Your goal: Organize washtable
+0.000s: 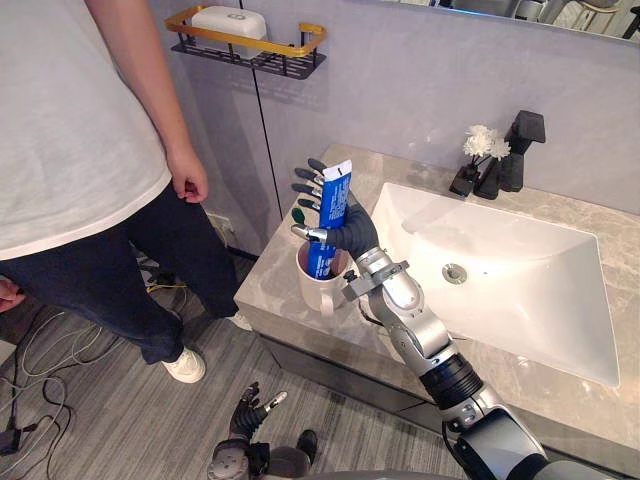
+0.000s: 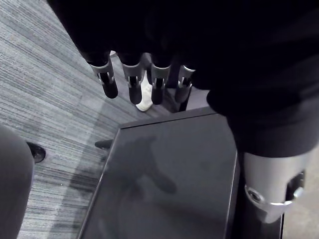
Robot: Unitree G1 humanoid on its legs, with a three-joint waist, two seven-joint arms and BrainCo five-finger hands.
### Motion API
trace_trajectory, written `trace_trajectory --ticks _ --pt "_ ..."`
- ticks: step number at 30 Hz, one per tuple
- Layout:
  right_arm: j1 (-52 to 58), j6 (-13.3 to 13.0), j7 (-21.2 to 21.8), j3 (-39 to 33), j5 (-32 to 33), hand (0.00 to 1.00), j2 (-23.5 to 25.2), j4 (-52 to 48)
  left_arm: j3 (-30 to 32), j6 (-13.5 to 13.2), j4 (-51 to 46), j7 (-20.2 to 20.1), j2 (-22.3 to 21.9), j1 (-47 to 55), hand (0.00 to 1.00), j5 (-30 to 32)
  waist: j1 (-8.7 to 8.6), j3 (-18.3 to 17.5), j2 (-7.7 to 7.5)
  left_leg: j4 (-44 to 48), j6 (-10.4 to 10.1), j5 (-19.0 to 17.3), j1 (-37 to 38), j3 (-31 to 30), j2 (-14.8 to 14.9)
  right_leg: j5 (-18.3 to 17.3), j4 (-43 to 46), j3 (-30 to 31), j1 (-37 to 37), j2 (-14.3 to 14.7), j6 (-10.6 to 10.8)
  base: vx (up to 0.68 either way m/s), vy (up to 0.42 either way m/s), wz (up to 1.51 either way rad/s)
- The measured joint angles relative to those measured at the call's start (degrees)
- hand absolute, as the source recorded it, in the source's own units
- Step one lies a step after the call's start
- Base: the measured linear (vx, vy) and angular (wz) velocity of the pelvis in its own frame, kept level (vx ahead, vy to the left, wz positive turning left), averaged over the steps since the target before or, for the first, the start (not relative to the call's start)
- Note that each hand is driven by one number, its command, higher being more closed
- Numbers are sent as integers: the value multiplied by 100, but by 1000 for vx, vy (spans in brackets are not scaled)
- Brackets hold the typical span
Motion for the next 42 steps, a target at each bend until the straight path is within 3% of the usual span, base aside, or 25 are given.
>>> trace_trajectory --ticks 17,26,29,32,40,42 --pt "247 -55 11 -87 166 0 0 -690 1 9 263 2 9 -118 0 -5 -79 -35 -39 -189 -4 110 136 -7 14 0 26 3 41 -7 0 0 0 0" --pt "275 -94 22 -731 -29 0 -329 -1717 0 11 494 -12 49 -226 0 -4 -162 -38 -43 -212 -6 111 218 56 30 0 23 31 93 -3 1 -6 -1 -2" --pt "294 -303 15 -1336 -92 0 -540 -2246 -1 10 504 -18 58 -227 0 0 -180 -49 -61 -211 1 118 250 147 38 1 26 82 94 -5 1 -22 0 -10" --pt "496 -508 -20 -2387 -138 0 -806 -2728 -6 3 545 -26 108 -233 0 0 -225 -82 -108 -271 1 118 340 181 44 1 24 131 103 -5 1 -21 -4 -8" --pt "1276 -899 -699 -5444 -137 0 -1373 -3060 -6 12 784 -137 161 -234 0 74 -560 -162 -119 -432 -2 118 456 469 99 3 20 406 -20 6 4 -13 -1 -21" --pt "1656 -955 -979 -6238 -118 0 -1443 -3029 6 37 958 -145 157 -232 0 130 -802 -271 -47 -515 1 117 469 522 109 2 2 487 -84 19 4 38 -2 -20"
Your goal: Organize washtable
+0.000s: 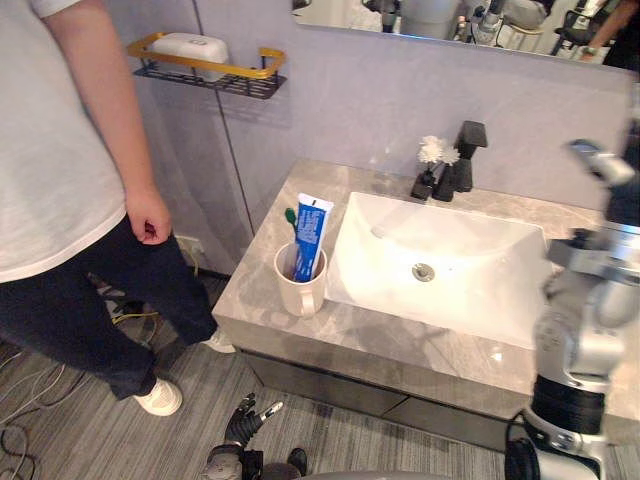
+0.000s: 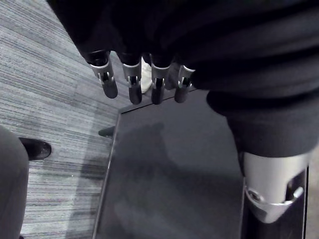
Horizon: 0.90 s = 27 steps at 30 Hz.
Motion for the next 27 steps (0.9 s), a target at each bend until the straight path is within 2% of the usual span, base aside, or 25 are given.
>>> trace_trajectory --ticks 2,4,7,9,11,15,18,24,26,27 --pt "219 -14 -85 -324 4 0 -13 82 1 17 44 -15 -18 0 0 5 -31 -42 28 -5 14 -16 -9 75 9 0 -5 64 -41 8 0 38 4 -24" --pt "607 -14 -338 -755 7 0 -16 512 6 48 123 -96 -42 20 0 26 -141 -121 39 -5 15 -61 -42 173 13 0 -10 166 -130 19 1 44 7 -23" --pt "1029 11 -551 -988 7 0 103 970 12 85 163 -108 -76 38 0 78 -200 -229 84 -7 15 -109 -117 268 10 -10 -3 260 -260 12 15 30 11 -18" --pt "1320 43 -705 -1033 -12 0 308 1293 26 94 163 -110 -137 48 0 85 -257 -262 89 -7 29 -122 -153 318 10 -14 4 307 -322 10 21 46 10 -15" --pt "1691 290 -943 -1033 -154 0 686 1641 221 103 157 -110 -231 86 0 80 -287 -291 122 -6 42 -163 -140 436 17 -18 5 348 -338 6 26 43 6 -14" --pt "2185 501 -1239 -1013 -127 0 1528 2049 472 108 84 -90 -385 153 0 61 -280 -341 175 85 48 -291 -79 583 44 -25 43 351 -318 -15 34 36 7 -17" --pt "2506 528 -1278 -789 191 0 2047 2611 474 113 -37 -64 -429 155 0 -1 -270 -345 172 322 42 -472 -77 663 72 -85 146 310 -277 -27 11 9 -4 -15" --pt "2577 555 -1128 -247 860 0 2143 4583 529 153 -32 154 -588 110 0 -200 -221 -400 219 412 39 -541 -39 738 100 -137 218 268 -206 -27 17 3 -3 -3" --pt "2585 661 -991 -66 1021 0 2172 5355 516 152 -14 169 -612 74 0 -262 -141 -406 228 408 39 -539 -33 739 102 -137 217 252 -197 -28 17 0 0 0" --pt "2589 795 -873 73 1025 0 2182 5852 503 152 -2 184 -616 56 0 -283 -120 -406 229 397 37 -537 -26 734 100 -137 214 238 -178 -31 17 -21 -11 4"
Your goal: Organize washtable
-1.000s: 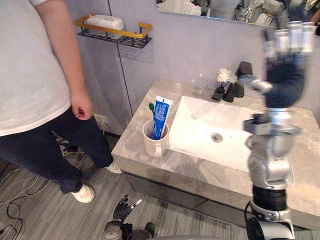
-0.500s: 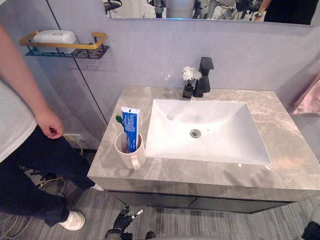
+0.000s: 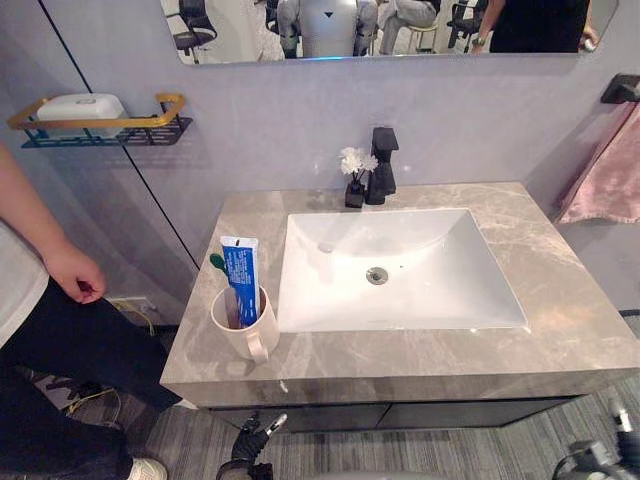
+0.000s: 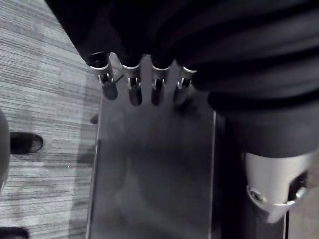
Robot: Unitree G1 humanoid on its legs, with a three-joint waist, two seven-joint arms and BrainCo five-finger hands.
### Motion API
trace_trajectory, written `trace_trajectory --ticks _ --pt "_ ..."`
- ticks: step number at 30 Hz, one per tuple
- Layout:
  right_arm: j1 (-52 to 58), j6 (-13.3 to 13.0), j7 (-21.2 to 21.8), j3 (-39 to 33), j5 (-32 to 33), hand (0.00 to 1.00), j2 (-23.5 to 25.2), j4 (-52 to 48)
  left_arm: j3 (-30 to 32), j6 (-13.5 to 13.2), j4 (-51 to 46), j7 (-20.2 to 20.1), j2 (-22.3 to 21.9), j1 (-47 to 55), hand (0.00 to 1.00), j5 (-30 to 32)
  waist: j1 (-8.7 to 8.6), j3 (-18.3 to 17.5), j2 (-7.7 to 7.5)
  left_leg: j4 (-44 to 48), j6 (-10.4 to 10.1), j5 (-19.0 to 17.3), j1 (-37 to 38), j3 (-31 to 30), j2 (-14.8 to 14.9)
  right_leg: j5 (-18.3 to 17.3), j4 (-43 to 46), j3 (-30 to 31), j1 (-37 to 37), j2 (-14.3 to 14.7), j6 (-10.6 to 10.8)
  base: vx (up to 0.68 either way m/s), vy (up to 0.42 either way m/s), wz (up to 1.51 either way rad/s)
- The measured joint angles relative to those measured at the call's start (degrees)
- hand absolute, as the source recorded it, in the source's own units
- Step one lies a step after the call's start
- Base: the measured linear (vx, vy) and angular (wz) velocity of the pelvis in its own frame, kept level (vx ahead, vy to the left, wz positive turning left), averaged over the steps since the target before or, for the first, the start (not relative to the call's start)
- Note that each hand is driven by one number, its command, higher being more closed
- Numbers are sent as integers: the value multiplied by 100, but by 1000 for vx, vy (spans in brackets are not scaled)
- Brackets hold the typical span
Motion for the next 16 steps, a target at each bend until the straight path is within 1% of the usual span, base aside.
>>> trace_trajectory --ticks 1,3,4,6,9,11,15,16 --pt "-2 164 130 158 -22 0 -7 417 -20 -4 30 16 5 -9 0 -92 17 0 0 -40 -5 6 15 -12 -4 -1 -14 -36 46 -4 2 -25 -12 5" --pt "-6 353 308 331 -71 0 -20 797 -30 -10 124 97 11 -44 0 -115 16 -1 0 -134 -15 17 115 -12 -13 -20 -15 -65 98 -11 29 0 0 0" --pt "-16 398 416 462 -152 0 -32 955 -30 -34 153 114 13 -49 0 -140 19 -1 0 -229 -12 67 162 -13 -17 -22 -15 -73 101 -9 31 0 0 0" --pt "-32 482 557 658 -322 0 -52 1112 -47 -72 189 114 20 -52 0 -141 39 -9 -14 -365 -15 148 188 -36 -21 -22 -24 -95 75 -4 32 2 -16 5" --pt "-42 583 750 952 -516 0 -81 1349 -99 -84 322 103 56 -164 0 -142 147 -15 -50 -406 -10 196 222 -109 -33 -21 -71 -159 89 8 33 26 -24 13" --pt "-95 625 861 1174 -629 0 -96 1562 -156 -85 397 91 106 -200 0 -142 143 -13 -69 -406 -10 197 255 -192 -47 -21 -137 -252 172 19 33 26 -35 20" --pt "-238 666 925 1655 -850 0 -135 1844 -213 -81 589 90 166 -296 0 -136 134 -9 -75 -407 -10 197 262 -249 -67 -18 -195 -301 236 20 37 4 -16 6" --pt "-240 676 951 1659 -886 0 -136 1869 -276 -80 610 90 193 -312 0 -134 136 -4 -84 -407 -10 197 273 -274 -73 -18 -210 -323 260 17 38 5 -12 8"
